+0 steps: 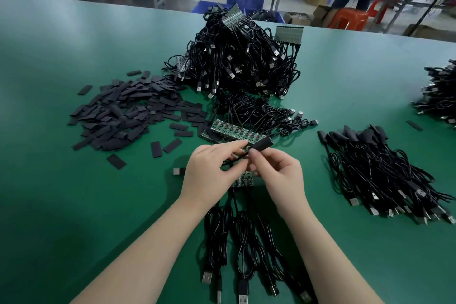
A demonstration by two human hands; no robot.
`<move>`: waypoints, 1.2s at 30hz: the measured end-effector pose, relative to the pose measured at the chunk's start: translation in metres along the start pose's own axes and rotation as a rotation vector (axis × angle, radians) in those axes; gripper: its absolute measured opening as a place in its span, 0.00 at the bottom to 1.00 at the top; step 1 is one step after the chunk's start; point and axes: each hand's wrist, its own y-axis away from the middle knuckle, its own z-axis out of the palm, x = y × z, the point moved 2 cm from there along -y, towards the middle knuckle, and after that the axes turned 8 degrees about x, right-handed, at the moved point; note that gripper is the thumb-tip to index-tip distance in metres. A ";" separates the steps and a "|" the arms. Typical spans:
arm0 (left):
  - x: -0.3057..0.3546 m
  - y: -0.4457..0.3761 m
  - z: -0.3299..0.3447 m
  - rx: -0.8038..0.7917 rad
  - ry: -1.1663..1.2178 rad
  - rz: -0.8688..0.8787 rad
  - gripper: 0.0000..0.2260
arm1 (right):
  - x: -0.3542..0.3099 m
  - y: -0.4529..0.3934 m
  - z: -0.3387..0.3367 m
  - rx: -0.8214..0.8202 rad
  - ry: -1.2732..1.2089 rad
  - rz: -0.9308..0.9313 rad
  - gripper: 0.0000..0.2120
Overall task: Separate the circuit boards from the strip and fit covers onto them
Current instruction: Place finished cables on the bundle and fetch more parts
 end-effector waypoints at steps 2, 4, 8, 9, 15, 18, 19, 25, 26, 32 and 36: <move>-0.002 -0.001 0.003 -0.056 -0.054 -0.003 0.18 | 0.000 -0.003 -0.005 0.075 -0.092 0.078 0.09; -0.005 -0.001 0.004 -0.104 -0.089 -0.028 0.18 | 0.001 -0.007 -0.011 0.137 -0.147 0.128 0.08; -0.008 0.000 0.005 -0.131 -0.034 -0.036 0.18 | 0.001 -0.005 -0.008 0.070 -0.100 0.105 0.05; -0.008 0.000 0.005 -0.130 -0.039 -0.015 0.18 | 0.000 -0.003 -0.005 0.034 -0.059 0.068 0.06; -0.005 -0.002 0.001 -0.023 -0.035 0.039 0.25 | -0.016 -0.007 -0.013 0.124 -0.195 0.023 0.06; -0.010 -0.003 -0.003 0.063 -0.008 -0.051 0.19 | -0.041 -0.027 -0.047 0.318 -0.266 -0.057 0.11; -0.012 -0.004 -0.004 0.082 -0.002 -0.072 0.17 | -0.050 -0.033 -0.064 0.384 -0.216 -0.107 0.11; -0.021 -0.009 -0.006 0.117 0.033 -0.155 0.12 | -0.057 -0.064 -0.156 0.600 0.984 -0.119 0.12; -0.021 -0.008 -0.005 0.099 0.028 -0.159 0.12 | -0.053 -0.067 -0.164 0.569 1.133 -0.026 0.13; -0.017 -0.006 0.000 0.009 -0.008 -0.110 0.10 | -0.052 -0.057 -0.131 0.401 1.282 -0.231 0.12; -0.017 -0.004 0.001 -0.022 -0.021 -0.124 0.10 | -0.047 -0.036 -0.050 -0.180 1.034 -0.260 0.13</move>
